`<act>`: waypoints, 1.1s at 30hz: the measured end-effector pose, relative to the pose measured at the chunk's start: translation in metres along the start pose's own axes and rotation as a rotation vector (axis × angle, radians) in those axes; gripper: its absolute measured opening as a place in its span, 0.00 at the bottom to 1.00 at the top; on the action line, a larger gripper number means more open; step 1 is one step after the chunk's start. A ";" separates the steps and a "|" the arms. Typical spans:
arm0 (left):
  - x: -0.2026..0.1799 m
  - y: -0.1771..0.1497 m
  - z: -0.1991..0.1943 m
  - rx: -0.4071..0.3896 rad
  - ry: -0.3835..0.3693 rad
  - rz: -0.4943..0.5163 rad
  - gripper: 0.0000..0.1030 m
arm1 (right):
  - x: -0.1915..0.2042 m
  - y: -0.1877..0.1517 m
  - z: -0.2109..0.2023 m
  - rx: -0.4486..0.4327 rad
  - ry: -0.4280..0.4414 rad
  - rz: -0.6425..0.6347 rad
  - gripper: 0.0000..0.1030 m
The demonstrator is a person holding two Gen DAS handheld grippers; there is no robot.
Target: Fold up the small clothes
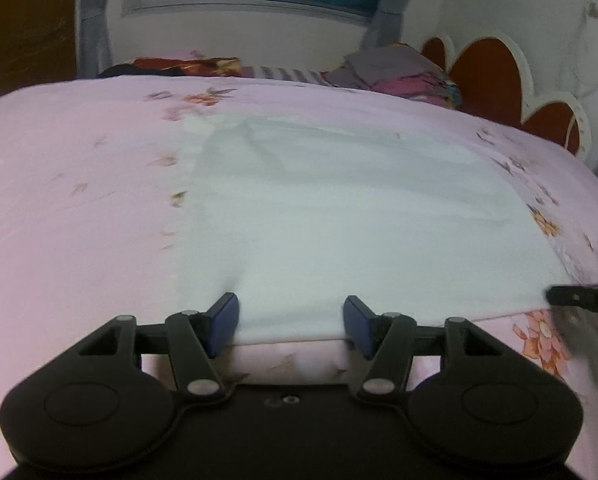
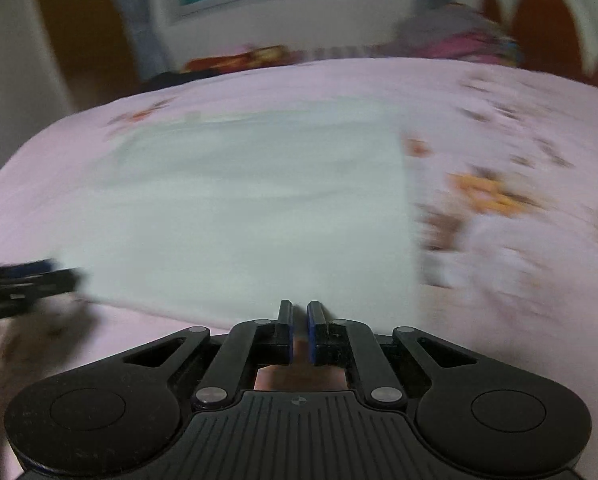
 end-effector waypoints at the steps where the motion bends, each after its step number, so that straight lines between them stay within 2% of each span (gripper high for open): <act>1: 0.001 0.000 -0.001 -0.001 0.001 -0.010 0.56 | -0.011 -0.001 -0.004 0.000 -0.019 0.017 0.07; 5: -0.006 0.006 -0.008 -0.016 0.007 0.001 0.55 | -0.024 -0.002 -0.011 0.002 -0.039 0.032 0.07; 7: -0.007 0.006 -0.012 -0.028 0.009 0.014 0.56 | -0.020 0.003 -0.021 -0.036 -0.054 0.012 0.07; 10: 0.000 -0.001 -0.005 0.018 0.030 0.007 0.57 | -0.019 0.010 -0.030 -0.083 -0.068 0.022 0.07; 13: 0.005 -0.004 -0.003 0.011 0.021 -0.007 0.57 | -0.035 -0.004 -0.011 0.018 -0.143 0.027 0.07; 17: 0.002 -0.001 -0.007 0.008 0.038 -0.006 0.57 | -0.040 -0.003 -0.017 0.007 -0.129 0.049 0.07; 21: 0.002 -0.003 -0.003 0.011 0.047 -0.004 0.58 | -0.031 0.005 -0.029 -0.061 -0.095 0.036 0.07; 24: 0.000 -0.004 -0.005 0.012 0.048 0.002 0.58 | -0.030 -0.005 -0.013 0.017 -0.124 0.008 0.07; 33: 0.003 -0.003 -0.005 0.019 0.046 0.006 0.59 | -0.031 -0.007 -0.011 0.022 -0.111 -0.043 0.07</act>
Point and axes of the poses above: each gripper's, at about its wrist camera, not at the fingertips, and z roughly the way its jaws point, x to its left, y to its top, the point moved 8 cm from there along z, roughly the way its jaws point, and after that the axes turned 4 degrees about -x, right-handed, at the moved point
